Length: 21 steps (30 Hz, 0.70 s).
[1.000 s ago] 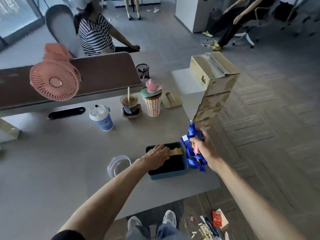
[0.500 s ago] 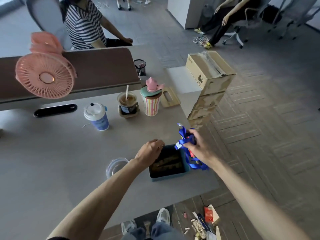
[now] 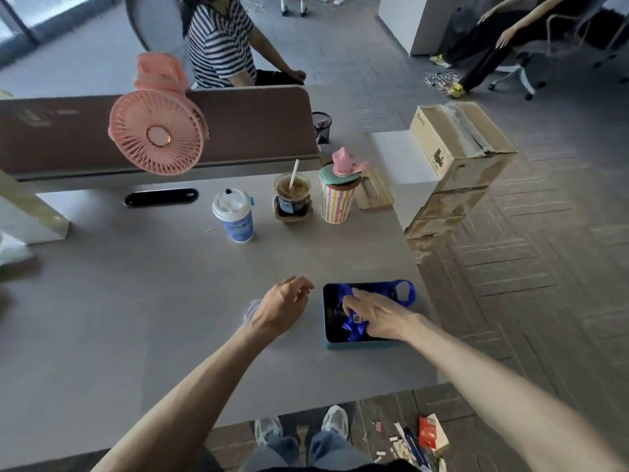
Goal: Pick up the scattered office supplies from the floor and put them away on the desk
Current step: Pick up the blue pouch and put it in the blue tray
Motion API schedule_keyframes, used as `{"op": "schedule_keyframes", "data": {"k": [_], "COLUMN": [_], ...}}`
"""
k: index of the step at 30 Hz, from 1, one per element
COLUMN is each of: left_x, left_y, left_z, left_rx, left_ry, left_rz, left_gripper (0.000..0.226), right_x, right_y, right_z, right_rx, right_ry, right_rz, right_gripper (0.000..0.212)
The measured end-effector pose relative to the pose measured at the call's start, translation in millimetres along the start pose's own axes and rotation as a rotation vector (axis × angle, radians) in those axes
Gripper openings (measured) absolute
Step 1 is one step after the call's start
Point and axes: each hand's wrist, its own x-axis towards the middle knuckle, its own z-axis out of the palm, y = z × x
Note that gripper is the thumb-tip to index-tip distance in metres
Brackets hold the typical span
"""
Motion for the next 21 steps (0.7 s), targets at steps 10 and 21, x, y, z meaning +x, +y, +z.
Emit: {"op": "schedule_keyframes", "data": {"k": [10, 21], "left_x": [-8.8, -12.1], "left_y": [11.0, 19.7], "left_z": [-4.7, -10.7], "left_rx": [0.105, 0.133], "left_ry": [-0.027, -0.028], "left_rz": [0.002, 0.040], "left_gripper": [0.025, 0.025], "right_x": [11.3, 15.6], "right_y": [12.3, 17.0], "right_z": [-0.6, 11.8], "right_rx": [-0.106, -0.134], "right_ry": [-0.056, -0.288], "right_rz": [-0.044, 0.080], "right_gripper": [0.067, 0.052]}}
